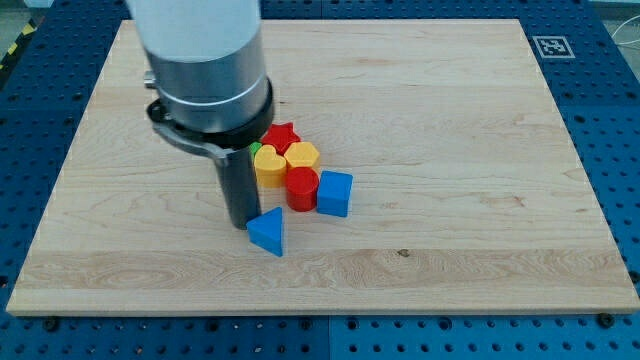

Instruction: Move blue triangle right and a bit up

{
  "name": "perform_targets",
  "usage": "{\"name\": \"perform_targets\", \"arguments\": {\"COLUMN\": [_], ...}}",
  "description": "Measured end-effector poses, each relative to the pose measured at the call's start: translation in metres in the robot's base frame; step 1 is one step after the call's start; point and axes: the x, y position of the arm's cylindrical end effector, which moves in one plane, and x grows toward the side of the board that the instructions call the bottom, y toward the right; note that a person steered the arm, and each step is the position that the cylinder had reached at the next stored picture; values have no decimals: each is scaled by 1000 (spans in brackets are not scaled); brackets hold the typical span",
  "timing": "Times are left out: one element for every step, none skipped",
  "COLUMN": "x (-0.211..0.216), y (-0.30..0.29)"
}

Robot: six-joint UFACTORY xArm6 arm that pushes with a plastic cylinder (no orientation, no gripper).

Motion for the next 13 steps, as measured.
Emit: {"name": "perform_targets", "arguments": {"x": [-6,-6,-6,-1,-3,-10,-4,21,27,21,21,21,26], "y": [-14,-22,-24,-29,-39,-54,-68,-55,-28,4,40,63,96]}}
